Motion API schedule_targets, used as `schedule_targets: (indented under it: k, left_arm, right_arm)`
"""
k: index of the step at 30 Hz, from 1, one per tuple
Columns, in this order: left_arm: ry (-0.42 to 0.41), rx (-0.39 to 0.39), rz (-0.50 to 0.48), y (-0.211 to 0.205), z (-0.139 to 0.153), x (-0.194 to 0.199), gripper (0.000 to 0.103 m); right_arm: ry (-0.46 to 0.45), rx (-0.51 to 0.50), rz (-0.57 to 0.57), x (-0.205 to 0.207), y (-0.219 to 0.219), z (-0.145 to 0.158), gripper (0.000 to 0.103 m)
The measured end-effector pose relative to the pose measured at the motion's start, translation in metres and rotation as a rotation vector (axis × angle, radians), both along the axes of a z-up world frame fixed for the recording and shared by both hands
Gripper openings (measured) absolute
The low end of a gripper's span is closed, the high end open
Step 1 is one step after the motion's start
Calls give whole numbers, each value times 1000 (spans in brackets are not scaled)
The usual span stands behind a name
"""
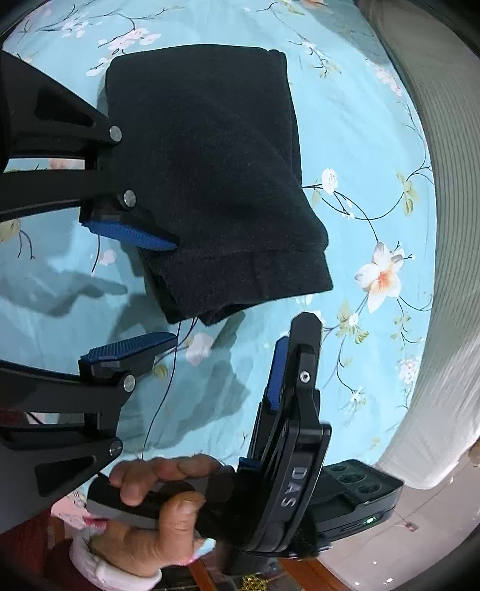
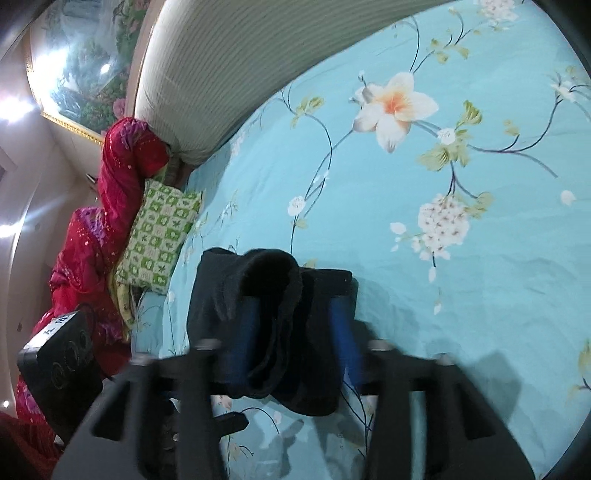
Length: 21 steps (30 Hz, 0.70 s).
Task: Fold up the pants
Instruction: 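Open both grippers and release the folded end onto the bundle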
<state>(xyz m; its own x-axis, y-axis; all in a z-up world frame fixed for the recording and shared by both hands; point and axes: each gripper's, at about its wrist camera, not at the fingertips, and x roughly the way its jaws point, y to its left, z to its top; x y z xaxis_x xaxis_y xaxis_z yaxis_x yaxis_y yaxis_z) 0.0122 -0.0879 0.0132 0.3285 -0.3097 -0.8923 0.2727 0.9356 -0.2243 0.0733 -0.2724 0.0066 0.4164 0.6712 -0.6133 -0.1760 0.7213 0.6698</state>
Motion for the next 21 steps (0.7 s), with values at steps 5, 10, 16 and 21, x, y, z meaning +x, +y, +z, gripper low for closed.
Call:
schedule_targets:
  k: [5,10,16,21]
  left_arm:
    - [-4,-16,8,6,9,-6,51]
    - [-6,-19,58,21,14,-14,56]
    - [-15,-20,164,53,18,-20,66]
    - [-8,-41,246,94,20,-16,68]
  right_arm:
    - [-11,4,-18,-6,-1,10,64]
    - [-13,-5,-37,-9,2,16,70]
    - [9,-31,-35,-9,17,12,72]
    - [20,-65,-42,-11,29,13,72]
